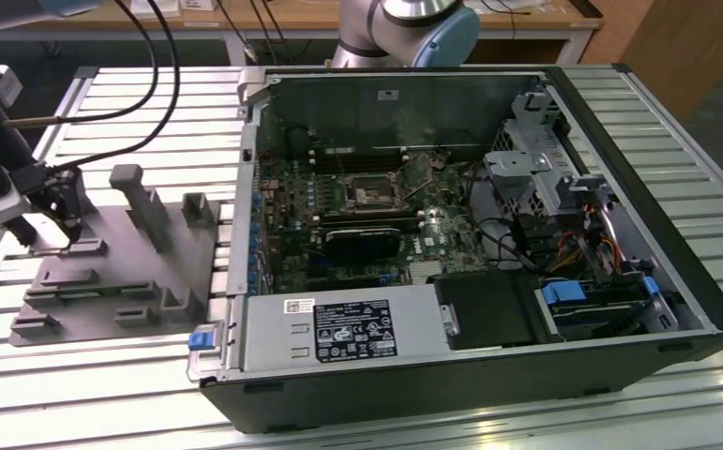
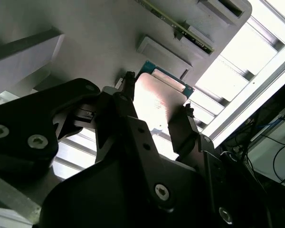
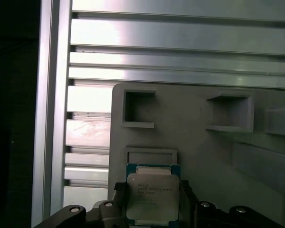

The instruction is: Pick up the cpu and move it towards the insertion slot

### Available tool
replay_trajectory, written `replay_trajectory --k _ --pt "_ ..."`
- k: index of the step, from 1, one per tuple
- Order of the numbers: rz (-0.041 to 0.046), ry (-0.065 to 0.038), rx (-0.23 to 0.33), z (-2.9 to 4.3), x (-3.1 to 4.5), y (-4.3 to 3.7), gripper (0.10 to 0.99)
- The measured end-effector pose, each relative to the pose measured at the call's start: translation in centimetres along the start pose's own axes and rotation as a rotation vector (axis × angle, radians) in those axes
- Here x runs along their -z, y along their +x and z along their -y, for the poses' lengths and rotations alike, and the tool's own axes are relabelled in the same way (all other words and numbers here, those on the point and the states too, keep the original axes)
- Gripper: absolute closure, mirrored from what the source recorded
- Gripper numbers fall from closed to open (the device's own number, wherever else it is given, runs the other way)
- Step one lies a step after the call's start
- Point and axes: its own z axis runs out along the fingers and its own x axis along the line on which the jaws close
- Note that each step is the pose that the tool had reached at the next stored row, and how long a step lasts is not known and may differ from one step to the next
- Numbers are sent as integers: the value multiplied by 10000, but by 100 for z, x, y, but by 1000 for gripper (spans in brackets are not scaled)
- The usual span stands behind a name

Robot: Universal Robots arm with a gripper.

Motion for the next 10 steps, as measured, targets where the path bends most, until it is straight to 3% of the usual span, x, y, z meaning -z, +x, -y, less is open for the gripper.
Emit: replay_trajectory --k 10 --pt "-2 1 1 -1 44 0 553"
